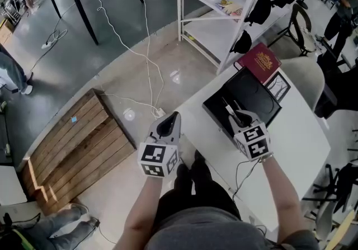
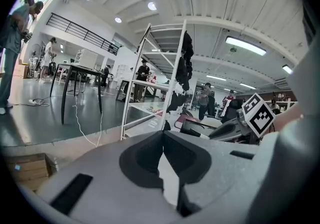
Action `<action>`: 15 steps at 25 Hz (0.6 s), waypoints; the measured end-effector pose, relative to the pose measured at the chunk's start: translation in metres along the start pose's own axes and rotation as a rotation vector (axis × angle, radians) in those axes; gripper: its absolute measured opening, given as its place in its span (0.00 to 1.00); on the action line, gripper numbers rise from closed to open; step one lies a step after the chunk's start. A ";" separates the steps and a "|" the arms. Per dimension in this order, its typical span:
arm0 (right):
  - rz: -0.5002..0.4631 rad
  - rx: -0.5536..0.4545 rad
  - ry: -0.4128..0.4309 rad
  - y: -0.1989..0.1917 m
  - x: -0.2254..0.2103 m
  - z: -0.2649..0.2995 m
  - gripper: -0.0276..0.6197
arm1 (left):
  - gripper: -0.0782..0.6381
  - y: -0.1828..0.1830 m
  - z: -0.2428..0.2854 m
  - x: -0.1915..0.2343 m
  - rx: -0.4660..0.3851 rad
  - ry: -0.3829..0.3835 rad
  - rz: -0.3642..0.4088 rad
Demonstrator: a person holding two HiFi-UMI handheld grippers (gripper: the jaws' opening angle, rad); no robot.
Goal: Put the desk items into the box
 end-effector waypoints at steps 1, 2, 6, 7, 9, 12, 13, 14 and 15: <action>-0.009 0.016 0.006 -0.001 0.001 0.002 0.16 | 0.12 0.000 -0.001 0.001 0.001 0.003 -0.002; -0.017 0.031 0.011 -0.002 0.001 0.005 0.16 | 0.12 -0.001 -0.001 0.001 0.001 0.005 -0.005; -0.026 0.065 0.019 -0.007 0.001 0.014 0.16 | 0.12 -0.002 -0.002 0.004 0.003 0.012 -0.010; -0.027 0.073 0.023 -0.009 0.001 0.017 0.16 | 0.12 -0.002 -0.002 0.004 0.003 0.014 -0.011; -0.031 0.097 0.034 -0.012 0.001 0.022 0.16 | 0.12 -0.003 -0.003 0.006 0.004 0.018 -0.014; -0.035 0.136 0.050 -0.018 0.003 0.028 0.16 | 0.12 -0.004 -0.003 0.007 0.007 0.021 -0.017; -0.036 0.146 0.053 -0.020 0.004 0.030 0.16 | 0.12 -0.004 -0.003 0.007 0.008 0.022 -0.018; -0.036 0.154 0.056 -0.022 0.004 0.032 0.16 | 0.12 -0.004 -0.003 0.008 0.008 0.023 -0.019; -0.038 0.163 0.060 -0.023 0.005 0.033 0.16 | 0.12 -0.004 -0.002 0.008 0.008 0.024 -0.019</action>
Point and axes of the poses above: the fingertips, and each gripper's own axes: z forward along the fingers, x to its left, y out of its top, the point moved 4 cm from there along -z, backward along the fingers, and after that the axes turned 13 degrees about -z, right-handed, at the moved point
